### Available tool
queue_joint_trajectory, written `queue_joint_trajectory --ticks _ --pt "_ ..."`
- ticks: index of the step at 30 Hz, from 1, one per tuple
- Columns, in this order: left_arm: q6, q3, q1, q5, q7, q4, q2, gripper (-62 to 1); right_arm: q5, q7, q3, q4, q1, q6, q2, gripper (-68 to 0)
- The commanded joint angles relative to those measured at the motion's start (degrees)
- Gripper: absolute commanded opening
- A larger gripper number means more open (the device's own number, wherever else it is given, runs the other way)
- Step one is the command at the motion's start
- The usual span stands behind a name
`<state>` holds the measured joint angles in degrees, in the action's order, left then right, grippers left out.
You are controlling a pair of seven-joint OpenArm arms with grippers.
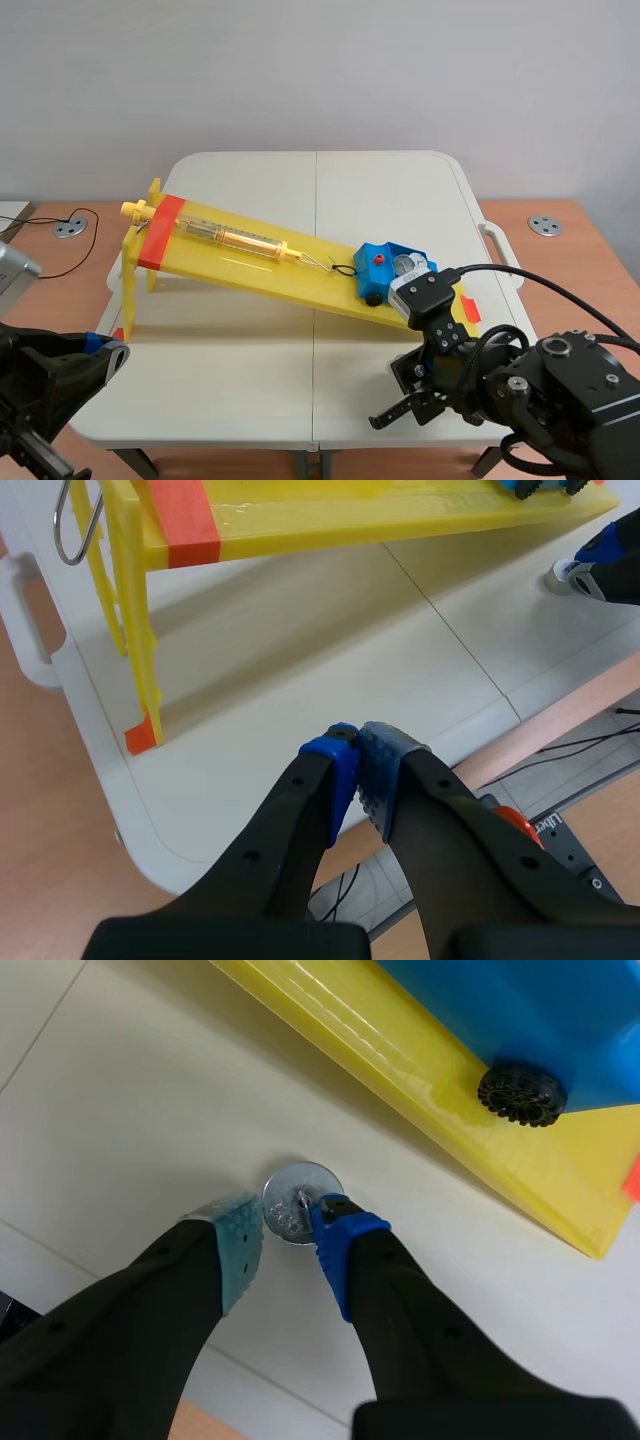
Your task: Place the four metal weights on the blue cart on the ramp.
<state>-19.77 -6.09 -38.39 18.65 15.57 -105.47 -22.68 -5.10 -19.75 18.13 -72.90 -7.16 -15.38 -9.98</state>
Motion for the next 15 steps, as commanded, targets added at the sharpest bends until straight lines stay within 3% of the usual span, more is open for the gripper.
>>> queue_joint_trajectory --ticks 1,8,15 --pt "-1.42 -1.01 0.48 2.78 -5.25 -3.96 0.76 -56.9 -0.22 5.16 -0.42 -1.64 5.27 1.68 -0.02 -56.7" --pt "-1.42 -1.01 0.48 2.78 -5.25 -3.96 0.76 -56.9 0.66 3.54 -0.42 -1.49 5.27 1.95 -0.04 -66.9" --pt "-1.42 -1.01 0.48 2.78 -5.22 -3.96 0.76 -56.9 0.44 3.82 -0.57 -1.79 5.27 2.14 -0.28 -66.9"
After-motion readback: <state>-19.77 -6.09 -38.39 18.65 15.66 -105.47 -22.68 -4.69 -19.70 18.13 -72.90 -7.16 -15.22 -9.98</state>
